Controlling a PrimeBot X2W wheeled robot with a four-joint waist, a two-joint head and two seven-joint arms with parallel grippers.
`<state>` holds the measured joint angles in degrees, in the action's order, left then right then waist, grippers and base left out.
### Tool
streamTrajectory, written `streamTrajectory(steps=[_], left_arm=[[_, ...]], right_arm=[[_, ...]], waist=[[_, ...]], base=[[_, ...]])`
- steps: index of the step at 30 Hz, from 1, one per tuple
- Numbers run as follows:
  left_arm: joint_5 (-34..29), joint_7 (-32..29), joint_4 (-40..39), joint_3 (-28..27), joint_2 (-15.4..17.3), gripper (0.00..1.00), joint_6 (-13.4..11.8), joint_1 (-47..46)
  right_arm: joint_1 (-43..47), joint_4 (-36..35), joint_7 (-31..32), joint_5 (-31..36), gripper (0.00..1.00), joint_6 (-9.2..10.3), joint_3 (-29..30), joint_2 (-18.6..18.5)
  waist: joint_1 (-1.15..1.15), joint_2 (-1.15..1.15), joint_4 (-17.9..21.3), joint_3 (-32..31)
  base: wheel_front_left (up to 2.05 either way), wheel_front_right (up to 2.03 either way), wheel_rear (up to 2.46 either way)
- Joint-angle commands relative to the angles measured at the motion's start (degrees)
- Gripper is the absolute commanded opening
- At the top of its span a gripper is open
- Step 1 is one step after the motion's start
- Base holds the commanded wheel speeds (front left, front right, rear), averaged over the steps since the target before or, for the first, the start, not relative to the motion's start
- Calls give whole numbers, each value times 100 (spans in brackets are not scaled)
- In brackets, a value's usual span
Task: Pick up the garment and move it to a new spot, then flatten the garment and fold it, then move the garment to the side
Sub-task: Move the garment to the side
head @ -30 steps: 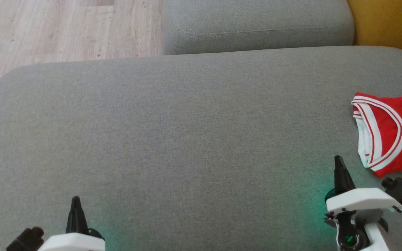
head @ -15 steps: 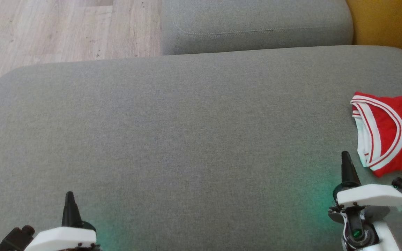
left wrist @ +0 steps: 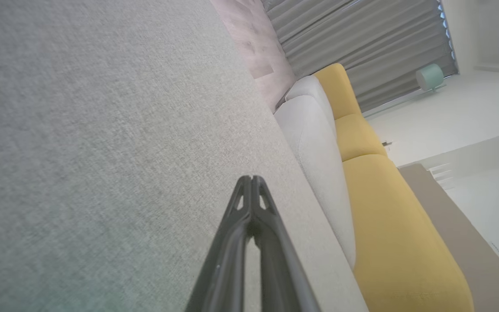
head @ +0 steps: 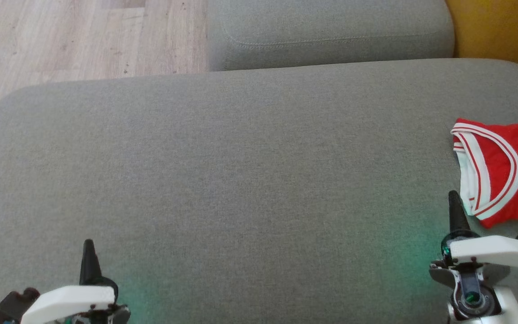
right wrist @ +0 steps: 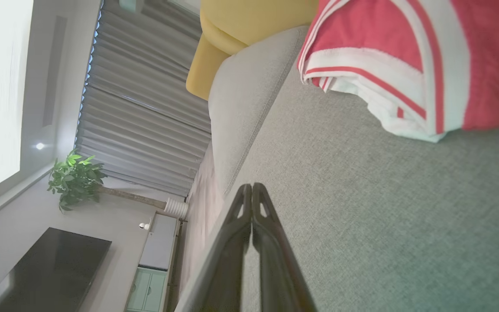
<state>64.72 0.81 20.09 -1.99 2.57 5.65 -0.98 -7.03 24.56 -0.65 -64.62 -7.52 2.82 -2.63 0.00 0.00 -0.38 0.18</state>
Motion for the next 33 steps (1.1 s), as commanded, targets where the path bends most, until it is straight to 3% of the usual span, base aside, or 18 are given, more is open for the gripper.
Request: streamTrajectory(steps=[1,33], left_arm=[[155,-44,-223,-181,22,0,56,-280],[2196,-583,-522,-394,29,0,156,-471]], right_arm=[[-75,-255,40,-173,0,2,-29,-22],[51,-884,571,-2206,0,3,286,-24]], waist=[[0,0,1,0],[0,0,30,0]], base=[[0,0,0],[0,0,0]])
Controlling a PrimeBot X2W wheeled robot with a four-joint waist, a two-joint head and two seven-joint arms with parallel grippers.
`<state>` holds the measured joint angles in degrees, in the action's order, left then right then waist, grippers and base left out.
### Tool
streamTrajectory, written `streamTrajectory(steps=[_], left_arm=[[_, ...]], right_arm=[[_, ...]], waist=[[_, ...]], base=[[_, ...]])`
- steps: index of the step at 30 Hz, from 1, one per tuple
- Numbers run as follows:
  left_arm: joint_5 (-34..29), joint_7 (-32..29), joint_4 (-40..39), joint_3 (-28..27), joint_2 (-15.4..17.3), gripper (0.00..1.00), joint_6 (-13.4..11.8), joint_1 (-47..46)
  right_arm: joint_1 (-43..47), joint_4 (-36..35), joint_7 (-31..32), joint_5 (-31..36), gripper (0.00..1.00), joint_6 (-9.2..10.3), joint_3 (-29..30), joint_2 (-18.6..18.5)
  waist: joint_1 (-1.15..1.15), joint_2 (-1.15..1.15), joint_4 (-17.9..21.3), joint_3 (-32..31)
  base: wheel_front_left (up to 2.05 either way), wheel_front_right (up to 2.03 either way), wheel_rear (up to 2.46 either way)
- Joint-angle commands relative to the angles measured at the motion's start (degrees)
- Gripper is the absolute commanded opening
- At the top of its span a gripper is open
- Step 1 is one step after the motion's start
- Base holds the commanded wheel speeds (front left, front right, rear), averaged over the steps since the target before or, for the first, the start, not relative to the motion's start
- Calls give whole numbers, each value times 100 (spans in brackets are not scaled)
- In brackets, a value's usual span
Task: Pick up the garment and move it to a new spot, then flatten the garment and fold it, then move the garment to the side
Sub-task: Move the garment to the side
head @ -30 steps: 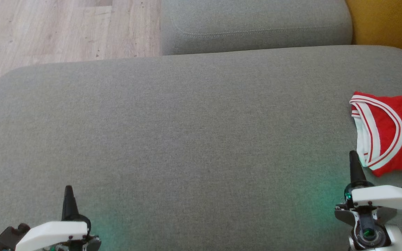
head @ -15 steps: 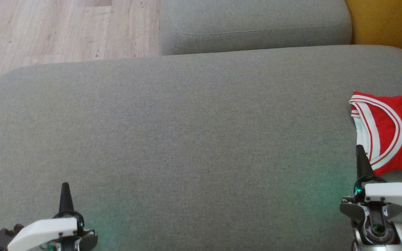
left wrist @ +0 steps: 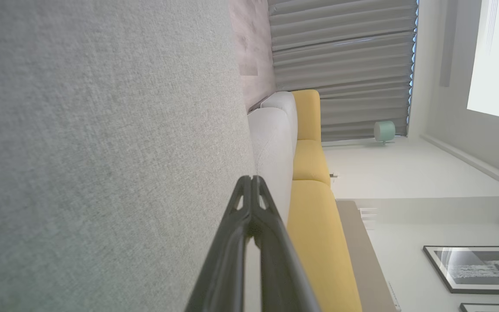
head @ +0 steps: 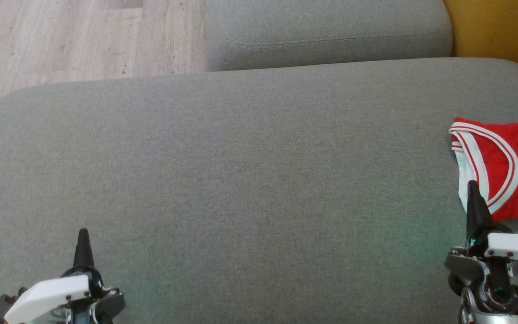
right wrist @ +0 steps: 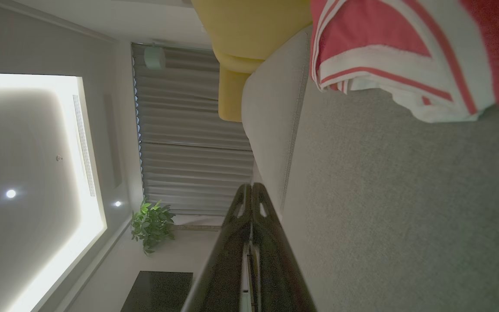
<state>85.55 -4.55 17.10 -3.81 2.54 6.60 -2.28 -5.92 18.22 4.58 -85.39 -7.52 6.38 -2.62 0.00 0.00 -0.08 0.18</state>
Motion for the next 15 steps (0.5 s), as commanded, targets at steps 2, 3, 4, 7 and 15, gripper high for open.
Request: streamTrajectory(steps=[2,3,4,7,15], left_arm=[[240,-81,-241,-226,32,0,68,-352],[304,-97,-251,-233,32,0,71,-358],[368,-114,-260,-239,32,0,74,-364],[623,-182,-297,-266,33,0,87,-388],[663,-192,-303,-270,33,0,89,-391]], right_arm=[[-52,-289,81,-256,0,3,-51,-25],[-48,-309,98,-319,0,3,-41,-25],[-44,-329,115,-383,0,3,-31,-25],[-29,-407,181,-637,0,3,9,-26],[-26,-420,191,-677,0,3,15,-26]], waist=[[0,0,2,0],[0,0,3,0],[0,0,4,0],[0,0,8,0],[0,0,8,0]], base=[[0,0,0],[0,0,0],[0,0,0],[0,0,0],[0,0,0]])
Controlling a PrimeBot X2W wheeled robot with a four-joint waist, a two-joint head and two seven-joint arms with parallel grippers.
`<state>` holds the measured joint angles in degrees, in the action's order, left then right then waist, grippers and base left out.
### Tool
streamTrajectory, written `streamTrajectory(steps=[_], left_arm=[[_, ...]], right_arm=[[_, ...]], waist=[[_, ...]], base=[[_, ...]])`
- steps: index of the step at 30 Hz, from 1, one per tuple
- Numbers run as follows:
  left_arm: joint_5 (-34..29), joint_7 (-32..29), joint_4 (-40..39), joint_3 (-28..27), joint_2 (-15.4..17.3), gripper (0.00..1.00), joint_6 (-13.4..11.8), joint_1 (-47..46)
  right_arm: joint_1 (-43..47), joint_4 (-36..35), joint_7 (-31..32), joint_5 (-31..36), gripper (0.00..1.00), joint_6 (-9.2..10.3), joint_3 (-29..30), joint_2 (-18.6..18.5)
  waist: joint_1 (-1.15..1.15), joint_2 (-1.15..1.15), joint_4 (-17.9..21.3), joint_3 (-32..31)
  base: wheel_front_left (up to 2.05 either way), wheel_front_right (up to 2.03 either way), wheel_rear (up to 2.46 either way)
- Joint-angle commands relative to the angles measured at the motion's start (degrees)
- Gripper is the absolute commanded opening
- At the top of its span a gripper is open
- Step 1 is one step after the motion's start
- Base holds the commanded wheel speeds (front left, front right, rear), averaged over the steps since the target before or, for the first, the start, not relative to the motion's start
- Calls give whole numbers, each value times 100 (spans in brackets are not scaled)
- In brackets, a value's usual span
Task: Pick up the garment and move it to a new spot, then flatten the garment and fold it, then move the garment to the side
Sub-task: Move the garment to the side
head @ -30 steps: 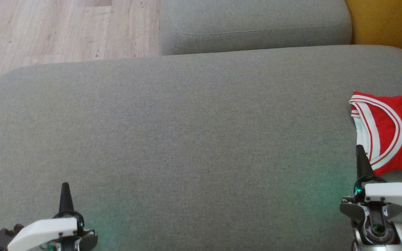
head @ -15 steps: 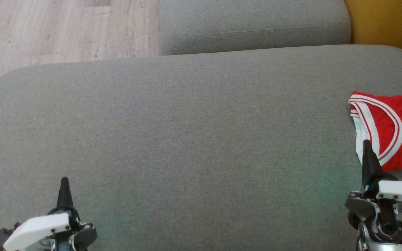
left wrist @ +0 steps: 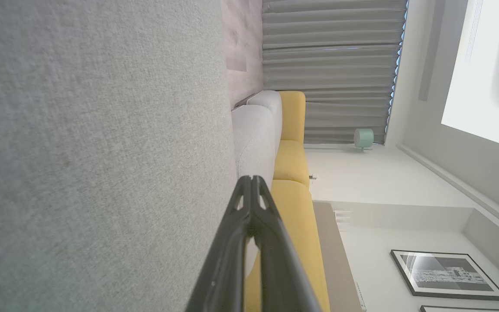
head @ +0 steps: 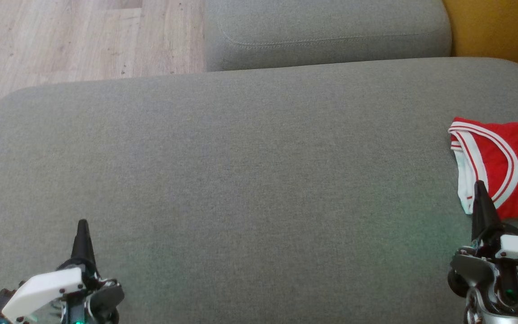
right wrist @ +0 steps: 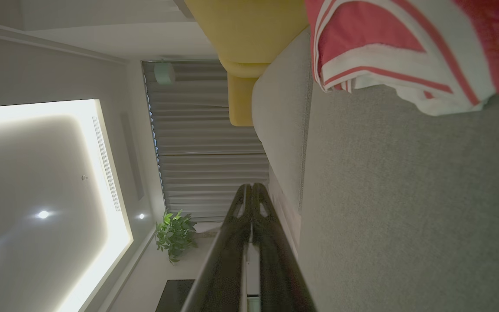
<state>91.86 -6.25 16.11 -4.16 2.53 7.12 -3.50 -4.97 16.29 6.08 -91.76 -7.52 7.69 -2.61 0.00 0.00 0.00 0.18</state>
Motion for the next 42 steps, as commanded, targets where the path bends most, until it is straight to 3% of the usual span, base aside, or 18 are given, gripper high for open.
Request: streamTrajectory(steps=[1,42], left_arm=[[32,-23,-205,-235,34,0,36,-270],[32,-23,-206,-235,34,0,36,-270]], right_arm=[[-122,-226,41,-40,0,3,-116,-27],[-122,-226,40,-41,0,3,-117,-27]], waist=[[0,0,0,0],[0,0,0,0]], base=[[0,0,0],[0,0,0]])
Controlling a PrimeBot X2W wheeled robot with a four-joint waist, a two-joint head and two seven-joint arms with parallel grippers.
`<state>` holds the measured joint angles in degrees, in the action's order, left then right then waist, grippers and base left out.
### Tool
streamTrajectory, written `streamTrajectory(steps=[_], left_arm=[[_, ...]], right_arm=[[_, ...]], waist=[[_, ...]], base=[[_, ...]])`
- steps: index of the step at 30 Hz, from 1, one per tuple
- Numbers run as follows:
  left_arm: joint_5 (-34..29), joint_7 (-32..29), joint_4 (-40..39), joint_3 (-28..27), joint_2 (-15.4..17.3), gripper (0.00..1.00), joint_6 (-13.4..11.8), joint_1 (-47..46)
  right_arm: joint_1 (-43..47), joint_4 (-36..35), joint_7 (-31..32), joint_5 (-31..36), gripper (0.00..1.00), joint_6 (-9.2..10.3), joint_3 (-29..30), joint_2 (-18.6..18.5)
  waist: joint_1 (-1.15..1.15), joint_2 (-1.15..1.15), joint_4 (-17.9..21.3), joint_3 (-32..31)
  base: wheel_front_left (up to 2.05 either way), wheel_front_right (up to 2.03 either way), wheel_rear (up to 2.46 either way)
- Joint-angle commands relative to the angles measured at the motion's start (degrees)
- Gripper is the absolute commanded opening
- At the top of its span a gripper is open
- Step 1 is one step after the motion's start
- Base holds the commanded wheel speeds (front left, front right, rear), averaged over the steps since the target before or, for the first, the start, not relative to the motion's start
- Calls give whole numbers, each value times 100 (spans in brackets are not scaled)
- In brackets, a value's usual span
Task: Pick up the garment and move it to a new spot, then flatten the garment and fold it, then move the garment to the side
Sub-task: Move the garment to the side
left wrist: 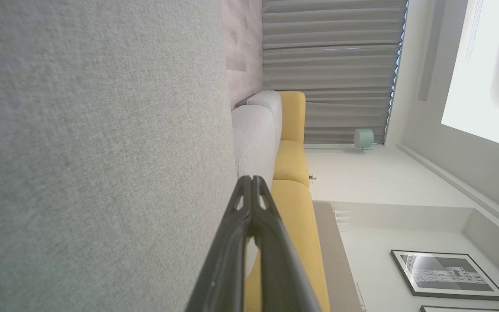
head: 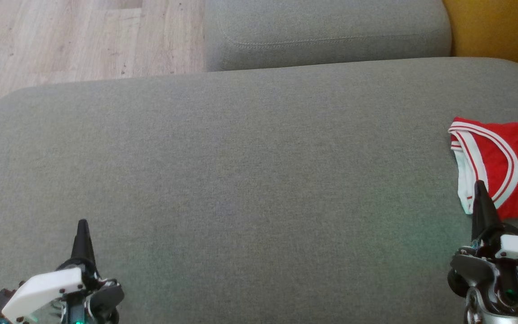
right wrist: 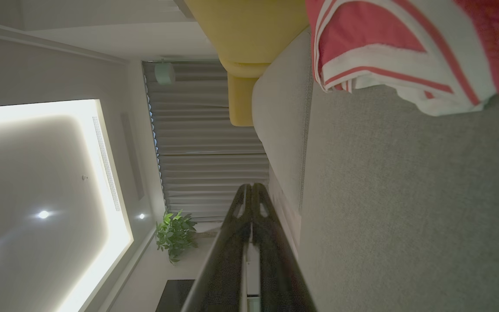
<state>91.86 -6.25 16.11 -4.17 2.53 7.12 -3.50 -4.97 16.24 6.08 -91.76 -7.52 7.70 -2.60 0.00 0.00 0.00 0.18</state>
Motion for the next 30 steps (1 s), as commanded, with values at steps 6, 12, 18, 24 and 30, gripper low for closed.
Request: streamTrajectory(steps=[6,12,18,24,30], left_arm=[[32,-23,-206,-233,34,0,36,-270],[32,-23,-206,-233,34,0,36,-269],[32,-23,-206,-233,34,0,36,-269],[32,-23,-206,-233,34,0,36,-269],[32,-23,-206,-233,34,0,36,-269]], right_arm=[[-122,-222,40,-41,0,3,-118,-28],[-122,-222,40,-41,0,3,-118,-28],[-122,-222,40,-41,0,3,-118,-28],[-122,-222,40,-41,0,3,-118,-28],[-122,-222,40,-41,0,3,-118,-28]], waist=[[0,0,0,0],[0,0,0,0],[0,0,0,0],[0,0,0,0],[0,0,0,0]], base=[[0,0,0],[0,0,0],[0,0,0],[0,0,0],[0,0,0]])
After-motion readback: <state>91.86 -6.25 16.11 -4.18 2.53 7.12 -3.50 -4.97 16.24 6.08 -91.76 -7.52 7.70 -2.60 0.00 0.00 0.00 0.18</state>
